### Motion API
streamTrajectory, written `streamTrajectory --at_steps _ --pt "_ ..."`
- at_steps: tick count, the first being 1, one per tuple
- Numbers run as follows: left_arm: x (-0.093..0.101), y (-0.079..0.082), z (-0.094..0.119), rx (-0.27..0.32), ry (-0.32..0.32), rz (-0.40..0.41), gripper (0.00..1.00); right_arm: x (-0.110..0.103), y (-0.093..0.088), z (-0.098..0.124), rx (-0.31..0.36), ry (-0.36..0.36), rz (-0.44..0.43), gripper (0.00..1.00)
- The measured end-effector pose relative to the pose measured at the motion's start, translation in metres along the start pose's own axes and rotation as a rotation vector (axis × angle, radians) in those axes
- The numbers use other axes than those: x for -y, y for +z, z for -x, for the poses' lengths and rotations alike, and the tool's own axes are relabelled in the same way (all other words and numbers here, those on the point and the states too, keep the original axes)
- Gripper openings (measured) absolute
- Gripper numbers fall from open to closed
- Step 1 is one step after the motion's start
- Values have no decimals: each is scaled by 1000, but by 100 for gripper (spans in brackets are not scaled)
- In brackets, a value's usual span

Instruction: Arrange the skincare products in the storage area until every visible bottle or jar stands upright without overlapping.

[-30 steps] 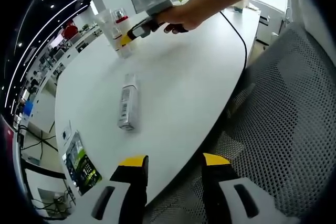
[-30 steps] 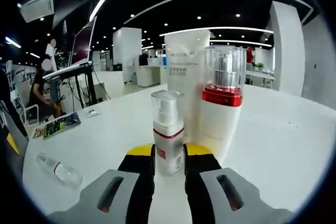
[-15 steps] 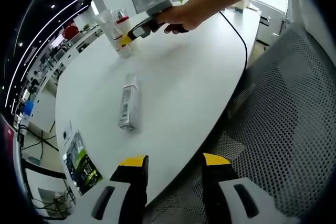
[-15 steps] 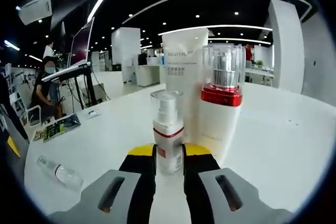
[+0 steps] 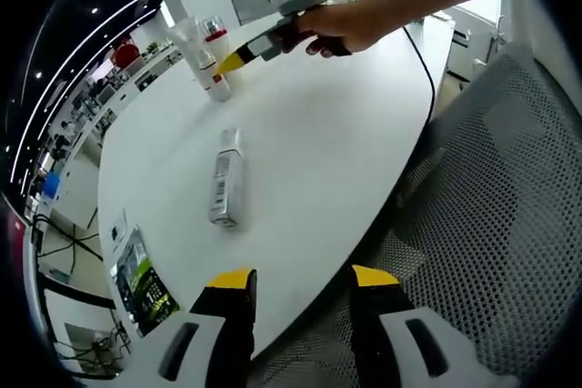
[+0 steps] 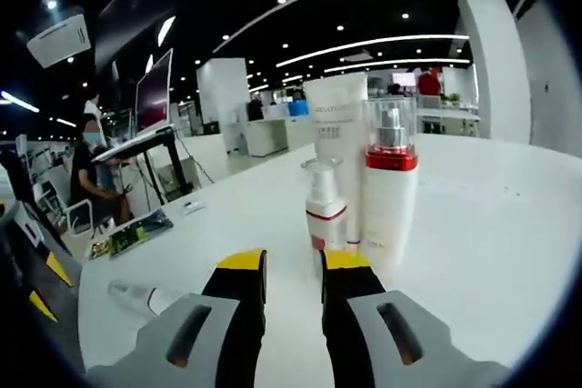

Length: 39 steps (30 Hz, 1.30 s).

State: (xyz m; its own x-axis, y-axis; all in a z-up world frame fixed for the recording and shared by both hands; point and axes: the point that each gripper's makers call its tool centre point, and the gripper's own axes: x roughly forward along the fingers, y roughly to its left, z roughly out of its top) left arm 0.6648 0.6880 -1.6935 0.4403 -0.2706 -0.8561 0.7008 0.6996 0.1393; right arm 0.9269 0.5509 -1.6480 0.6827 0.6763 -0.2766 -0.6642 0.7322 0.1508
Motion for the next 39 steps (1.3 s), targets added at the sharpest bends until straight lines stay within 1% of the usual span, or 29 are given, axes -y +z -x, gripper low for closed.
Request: streamTrajectory --at_steps 2,5,7,8,10,13,14,16,17,18,19,20,21,22,23,24,25,26,28,30,32,35,36,37,38,39 --pt "0 0 0 2 2 1 42 -10 -3 11 -6 22 -20 20" --pt "2 0 0 2 -5 13 43 -20 -7 22 -14 33 -47 20" --pt "0 2 1 12 6 15 42 -27 -11 30 -27 34 -59 21" --pt "1 3 1 22 1 30 43 -30 -12 34 -27 37 -61 22" --pt "1 4 0 23 -3 44 43 -38 -14 42 -34 31 -53 26" --pt "0 9 2 59 -3 67 44 -49 -8 54 -19 35 -71 32" --pt "0 9 2 60 -6 76 44 -53 -6 56 -13 38 -64 32" --pt "-2 9 4 59 -1 97 43 -61 -1 63 1 53 -17 29" --pt "-5 10 5 63 5 109 42 -64 5 68 16 43 56 27" --pt "-6 10 6 68 9 122 40 -67 8 71 29 41 102 22" --pt "-10 10 8 74 20 149 38 -76 7 74 17 72 124 19" --pt "-11 11 8 78 16 146 36 -79 8 75 15 78 133 16" --pt "-12 12 10 84 10 174 33 -86 10 78 20 93 131 14" --pt "-12 14 11 102 0 213 32 -89 12 81 25 93 130 13" --pt "-10 19 12 130 -25 252 32 -95 15 83 27 105 127 13" --pt "-9 22 13 146 -40 269 32 -97 15 84 26 110 130 14" --pt "-5 31 15 192 -76 299 33 -104 17 88 19 115 156 15" --pt "-5 37 17 228 -93 312 34 -107 17 90 14 117 172 17" --pt "-3 44 21 270 -129 328 33 -117 18 95 22 136 192 16" --pt "-1 48 25 291 -170 374 31 -124 22 100 49 150 166 15" --pt "-3 49 27 296 -189 408 26 -128 22 105 45 155 142 16" --pt "-7 53 31 328 -217 452 22 -131 21 111 51 151 125 15" --pt "-10 51 30 319 -212 467 22 -132 21 112 46 152 120 15" --pt "-12 46 29 297 -214 480 22 -134 21 114 42 158 122 15" --pt "-13 35 27 235 -220 525 22 -135 23 115 40 160 129 15" --pt "-16 33 25 234 -217 519 20 -135 24 116 27 153 130 14"
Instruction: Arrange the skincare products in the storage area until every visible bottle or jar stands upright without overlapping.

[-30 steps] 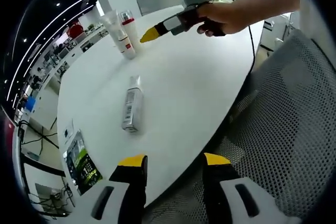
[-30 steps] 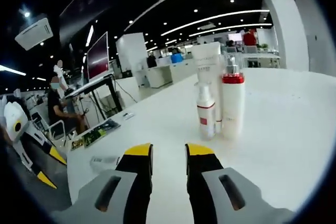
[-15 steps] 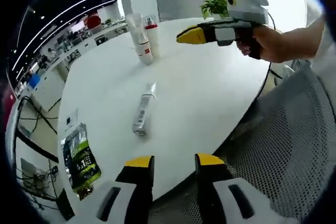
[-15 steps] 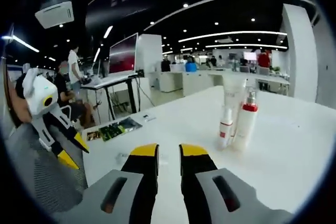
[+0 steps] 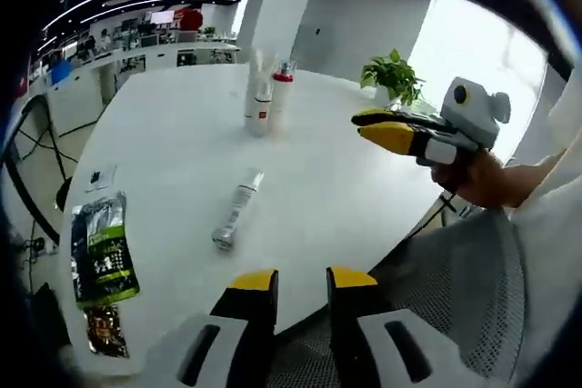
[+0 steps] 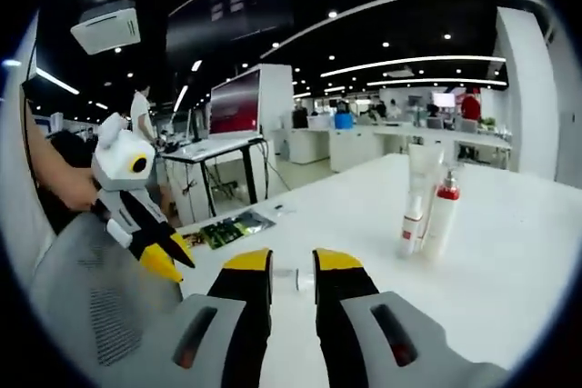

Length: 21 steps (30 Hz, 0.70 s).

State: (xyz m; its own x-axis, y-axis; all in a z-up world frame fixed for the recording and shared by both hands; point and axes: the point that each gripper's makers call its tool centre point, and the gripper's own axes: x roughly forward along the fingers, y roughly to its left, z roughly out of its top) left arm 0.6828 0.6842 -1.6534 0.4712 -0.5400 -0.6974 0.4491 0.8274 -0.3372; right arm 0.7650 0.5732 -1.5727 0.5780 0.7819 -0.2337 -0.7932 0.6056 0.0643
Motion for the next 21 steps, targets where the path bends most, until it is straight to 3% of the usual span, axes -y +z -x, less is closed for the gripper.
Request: streamTrajectory --at_steps 3,5,7,9,10,12,15,21 --pt "-8 -2 3 -8 27 -27 16 -10 6 3 7 20 -79 15" --pt "-10 0 4 0 37 -1 19 -15 10 5 10 28 -82 16" --pt "-8 9 2 57 50 4 18 -22 16 7 26 38 -84 16" --pt "-6 8 -1 47 49 -16 18 -29 19 9 29 54 -104 16" --pt "-8 0 0 3 48 -36 19 -32 19 9 29 58 -105 16" --pt "-13 -4 1 -22 65 -50 19 -43 16 10 16 82 -100 15" --pt "-16 -2 3 -6 65 -47 19 -55 13 11 -7 118 -33 14" --pt "-19 3 7 17 90 -64 18 -64 15 14 -6 144 -24 14"
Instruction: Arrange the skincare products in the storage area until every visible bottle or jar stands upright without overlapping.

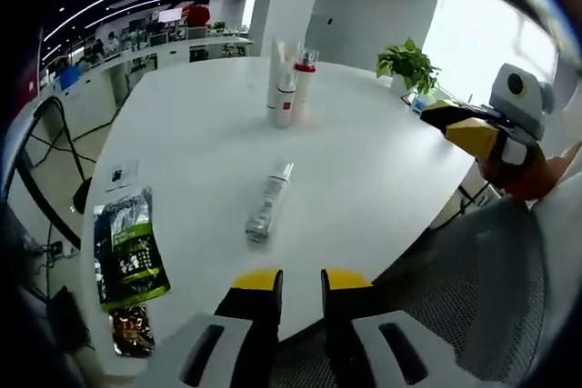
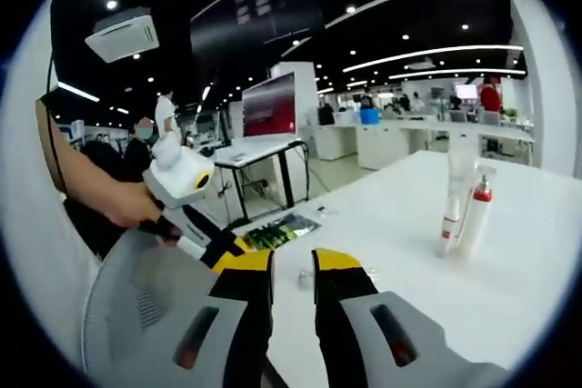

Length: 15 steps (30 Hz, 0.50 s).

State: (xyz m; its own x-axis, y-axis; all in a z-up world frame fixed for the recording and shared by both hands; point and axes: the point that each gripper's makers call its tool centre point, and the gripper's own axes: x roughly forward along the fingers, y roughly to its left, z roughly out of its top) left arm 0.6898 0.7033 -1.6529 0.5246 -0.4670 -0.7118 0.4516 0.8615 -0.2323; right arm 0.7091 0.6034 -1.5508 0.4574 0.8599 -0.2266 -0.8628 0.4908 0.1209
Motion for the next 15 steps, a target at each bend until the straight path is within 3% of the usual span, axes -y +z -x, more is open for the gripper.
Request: streamTrajectory --at_steps 4,10,15 --pt "-1 -1 -1 -10 -5 -3 18 -5 1 1 -2 8 24 14" --pt "2 3 -3 7 -30 -74 18 -11 -1 5 -13 14 84 14" --pt "0 4 -10 -1 -54 -66 18 -15 -2 10 -20 10 119 17"
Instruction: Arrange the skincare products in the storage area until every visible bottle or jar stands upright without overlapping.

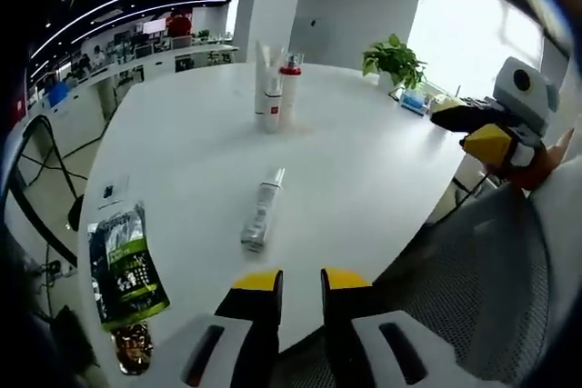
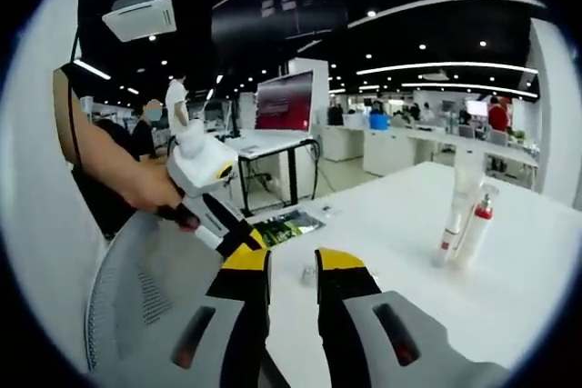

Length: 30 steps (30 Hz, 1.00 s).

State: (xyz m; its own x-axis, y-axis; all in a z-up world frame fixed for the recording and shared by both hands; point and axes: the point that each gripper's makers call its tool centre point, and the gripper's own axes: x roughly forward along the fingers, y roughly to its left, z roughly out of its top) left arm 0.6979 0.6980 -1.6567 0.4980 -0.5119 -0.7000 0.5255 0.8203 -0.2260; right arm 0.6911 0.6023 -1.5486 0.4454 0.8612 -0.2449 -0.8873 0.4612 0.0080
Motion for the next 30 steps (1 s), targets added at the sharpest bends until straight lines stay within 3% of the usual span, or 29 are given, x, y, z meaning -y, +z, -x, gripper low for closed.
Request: streamTrajectory --at_steps 9,13,17,21,30 --pt "-14 14 -12 -29 17 9 17 15 -6 -1 -14 -48 54 14" --pt "-26 31 -17 7 65 41 16 17 -5 -2 -7 -60 19 13" --pt "-34 26 -27 -85 84 -43 20 18 -6 -3 -9 -64 4 16" --pt "-40 29 -38 -122 95 -43 33 21 -4 -2 -2 -82 22 16" --pt "-44 31 -68 -207 75 -51 46 31 -12 0 -25 -114 -9 16"
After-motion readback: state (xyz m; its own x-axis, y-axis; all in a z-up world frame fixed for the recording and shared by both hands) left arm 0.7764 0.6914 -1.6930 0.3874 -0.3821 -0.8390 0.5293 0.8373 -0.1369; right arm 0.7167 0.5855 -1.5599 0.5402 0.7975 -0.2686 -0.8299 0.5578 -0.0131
